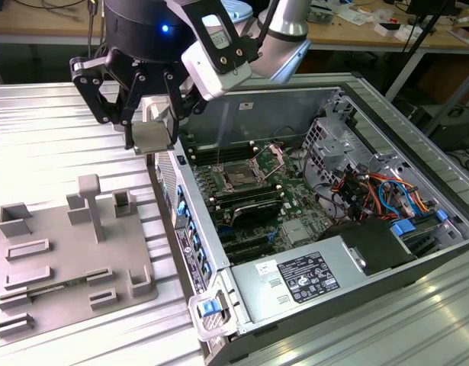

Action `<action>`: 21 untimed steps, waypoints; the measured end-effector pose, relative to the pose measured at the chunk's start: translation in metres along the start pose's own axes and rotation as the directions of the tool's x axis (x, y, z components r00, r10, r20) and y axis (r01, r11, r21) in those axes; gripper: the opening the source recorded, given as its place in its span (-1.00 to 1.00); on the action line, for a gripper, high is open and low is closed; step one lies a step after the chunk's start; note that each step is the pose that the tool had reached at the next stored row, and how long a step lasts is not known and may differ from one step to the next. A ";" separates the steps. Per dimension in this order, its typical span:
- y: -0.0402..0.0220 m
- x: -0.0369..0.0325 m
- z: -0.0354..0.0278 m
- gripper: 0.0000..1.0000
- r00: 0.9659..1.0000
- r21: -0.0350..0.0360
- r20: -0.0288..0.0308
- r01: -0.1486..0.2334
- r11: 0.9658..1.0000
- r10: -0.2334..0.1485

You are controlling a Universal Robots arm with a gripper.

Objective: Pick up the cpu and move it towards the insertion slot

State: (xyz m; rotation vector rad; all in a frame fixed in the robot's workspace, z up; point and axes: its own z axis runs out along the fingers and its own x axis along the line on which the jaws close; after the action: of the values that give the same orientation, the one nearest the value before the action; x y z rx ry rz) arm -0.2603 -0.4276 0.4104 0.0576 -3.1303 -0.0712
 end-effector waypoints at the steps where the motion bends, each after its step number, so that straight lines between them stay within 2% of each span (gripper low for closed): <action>1: 0.0000 -0.0005 0.0000 0.09 1.000 0.000 0.000 0.000 1.000 0.000; 21: -0.0005 -0.0137 -0.0001 0.09 1.000 0.000 0.000 0.000 1.000 0.000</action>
State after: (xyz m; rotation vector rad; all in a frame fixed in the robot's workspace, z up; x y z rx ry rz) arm -0.2466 -0.4276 0.4104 0.0577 -3.1303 -0.0711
